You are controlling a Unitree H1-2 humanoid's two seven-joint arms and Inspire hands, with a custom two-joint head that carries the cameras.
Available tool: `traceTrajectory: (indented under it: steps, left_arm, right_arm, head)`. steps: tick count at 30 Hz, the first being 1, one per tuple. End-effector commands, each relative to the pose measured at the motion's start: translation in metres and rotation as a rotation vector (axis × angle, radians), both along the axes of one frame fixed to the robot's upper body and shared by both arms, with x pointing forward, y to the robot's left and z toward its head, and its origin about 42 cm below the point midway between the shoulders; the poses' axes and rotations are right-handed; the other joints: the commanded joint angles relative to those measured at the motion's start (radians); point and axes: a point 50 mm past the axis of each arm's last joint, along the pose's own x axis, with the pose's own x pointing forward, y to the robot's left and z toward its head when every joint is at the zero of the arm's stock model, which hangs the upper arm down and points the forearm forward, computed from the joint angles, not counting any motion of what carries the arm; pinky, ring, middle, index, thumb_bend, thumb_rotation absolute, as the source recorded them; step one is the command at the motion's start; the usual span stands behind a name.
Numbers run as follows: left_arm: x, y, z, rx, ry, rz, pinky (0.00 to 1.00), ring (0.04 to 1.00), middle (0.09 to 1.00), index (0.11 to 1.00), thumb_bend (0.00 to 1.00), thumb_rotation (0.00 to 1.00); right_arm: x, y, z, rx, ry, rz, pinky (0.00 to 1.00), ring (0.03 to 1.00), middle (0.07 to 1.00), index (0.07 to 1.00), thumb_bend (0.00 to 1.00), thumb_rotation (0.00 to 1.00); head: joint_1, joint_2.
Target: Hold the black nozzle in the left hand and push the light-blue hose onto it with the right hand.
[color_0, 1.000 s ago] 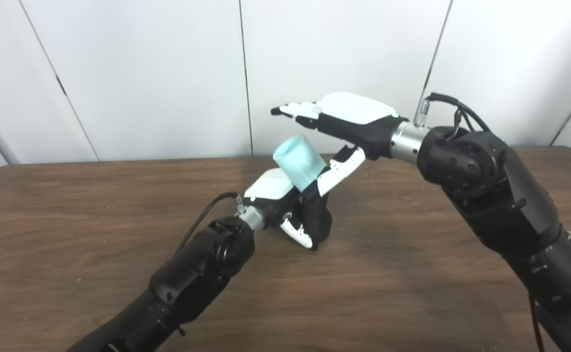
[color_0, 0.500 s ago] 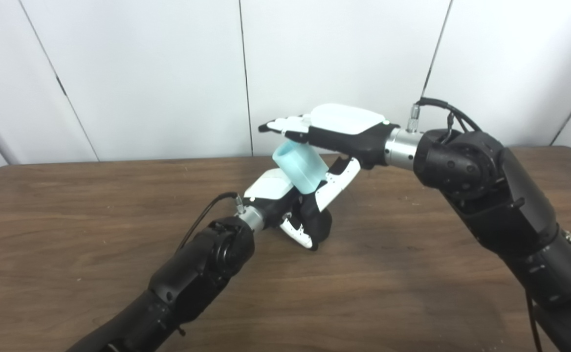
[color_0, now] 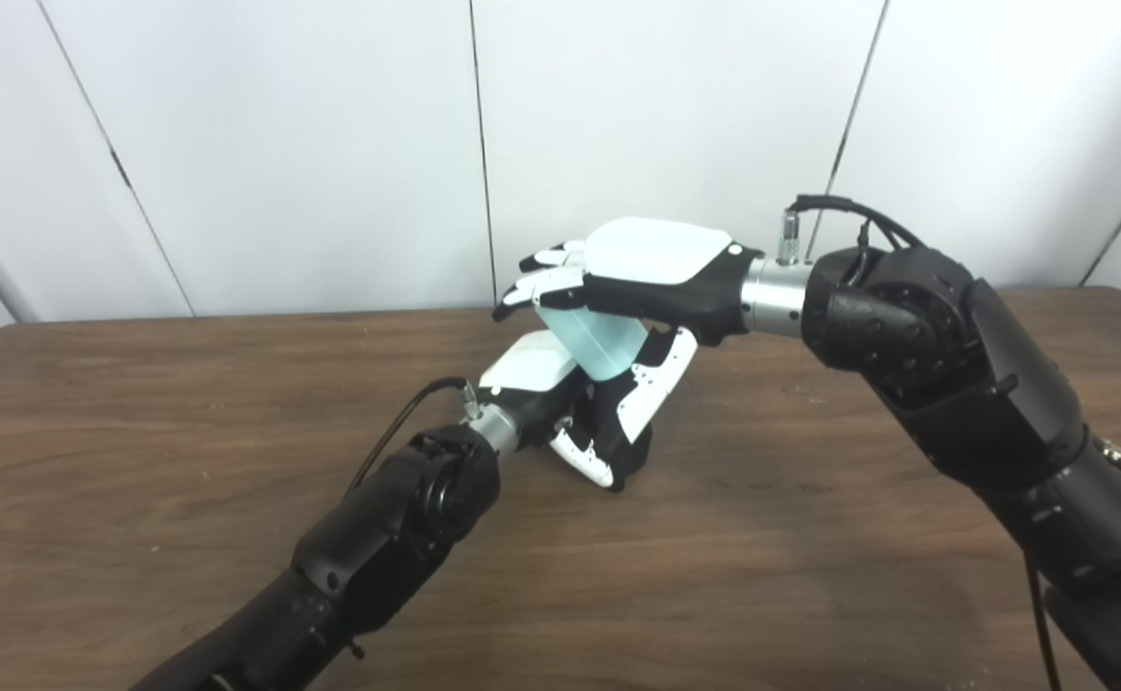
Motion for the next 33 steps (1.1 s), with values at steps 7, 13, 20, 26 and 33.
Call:
traceTrajectory:
  steps: [7,13,20,26,33]
  left_arm:
    - [-0.029,0.030,-0.078,0.227,0.273,0.006,0.57,0.536,0.525,0.470,0.52,0.00]
    - [-0.030,0.031,-0.080,0.231,0.271,0.010,0.56,0.513,0.519,0.473,0.52,0.00]
    - [-0.030,0.033,-0.079,0.223,0.269,0.012,0.56,0.511,0.524,0.469,0.52,0.00]
    - [-0.029,0.036,-0.079,0.231,0.271,0.016,0.56,0.510,0.514,0.474,0.52,0.00]
    - [-0.027,0.038,-0.079,0.240,0.273,0.015,0.56,0.524,0.509,0.477,0.52,0.00]
  right_arm:
    - [-0.001,-0.005,0.035,-0.008,-0.113,0.029,0.99,0.950,0.825,0.798,0.90,0.83]
    - [-0.001,-0.016,0.040,-0.007,-0.113,-0.026,0.96,0.944,0.843,0.808,0.88,0.83]
    - [-0.004,-0.032,0.039,0.075,-0.114,-0.070,0.83,0.879,0.843,0.820,0.79,0.78]
    - [-0.007,-0.047,0.040,0.133,-0.136,-0.100,0.79,0.859,0.831,0.812,0.76,0.76]
    - [-0.014,-0.054,0.047,0.163,-0.158,-0.099,0.79,0.857,0.824,0.801,0.76,0.75]
  head:
    - [0.000,0.004]
    - [-0.002,0.007]
    - [0.000,0.012]
    - [-0.006,0.014]
    - [-0.009,0.018]
